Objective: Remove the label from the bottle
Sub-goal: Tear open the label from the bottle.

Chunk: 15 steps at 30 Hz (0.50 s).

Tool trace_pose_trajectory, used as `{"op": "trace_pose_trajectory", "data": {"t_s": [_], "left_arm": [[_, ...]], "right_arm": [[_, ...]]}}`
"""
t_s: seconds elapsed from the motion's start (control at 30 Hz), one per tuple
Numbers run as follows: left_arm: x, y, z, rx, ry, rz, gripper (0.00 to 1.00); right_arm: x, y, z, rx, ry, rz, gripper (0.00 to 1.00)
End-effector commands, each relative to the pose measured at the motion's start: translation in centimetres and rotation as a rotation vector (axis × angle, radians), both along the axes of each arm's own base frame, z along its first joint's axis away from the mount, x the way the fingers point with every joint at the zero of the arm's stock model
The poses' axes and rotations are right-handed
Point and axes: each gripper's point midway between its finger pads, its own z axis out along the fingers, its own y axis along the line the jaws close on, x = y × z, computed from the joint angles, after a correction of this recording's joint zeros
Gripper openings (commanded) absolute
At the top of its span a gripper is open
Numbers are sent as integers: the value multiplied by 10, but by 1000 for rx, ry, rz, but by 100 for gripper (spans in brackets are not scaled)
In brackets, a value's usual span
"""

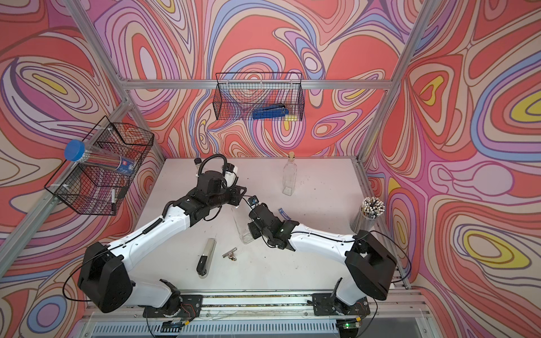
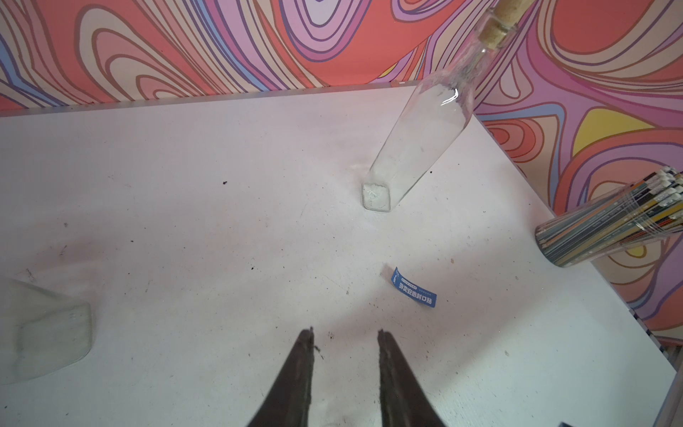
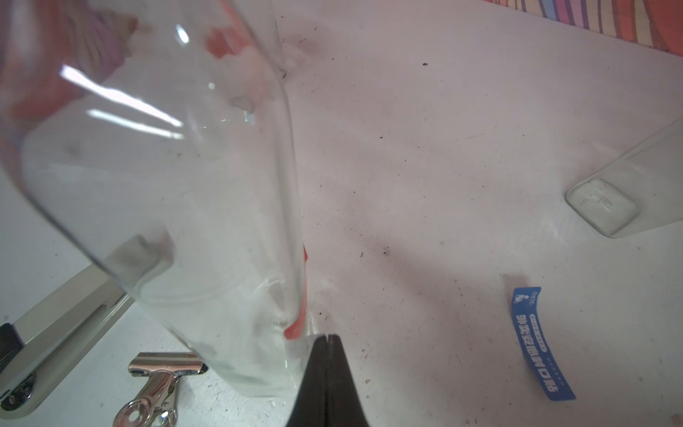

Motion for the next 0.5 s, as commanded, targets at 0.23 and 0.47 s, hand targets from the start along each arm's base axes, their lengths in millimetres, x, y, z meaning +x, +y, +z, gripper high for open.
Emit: {"op": "trace_pose_trajectory", "data": {"t_s": [0.23, 0.47], "left_arm": [[-10, 3, -21, 59, 48, -32, 0], [-10, 2, -20, 56, 46, -33, 0]], "right_arm": [[7, -7, 14, 8, -34, -27, 0], [8, -6, 13, 6, -30, -25, 0]]}}
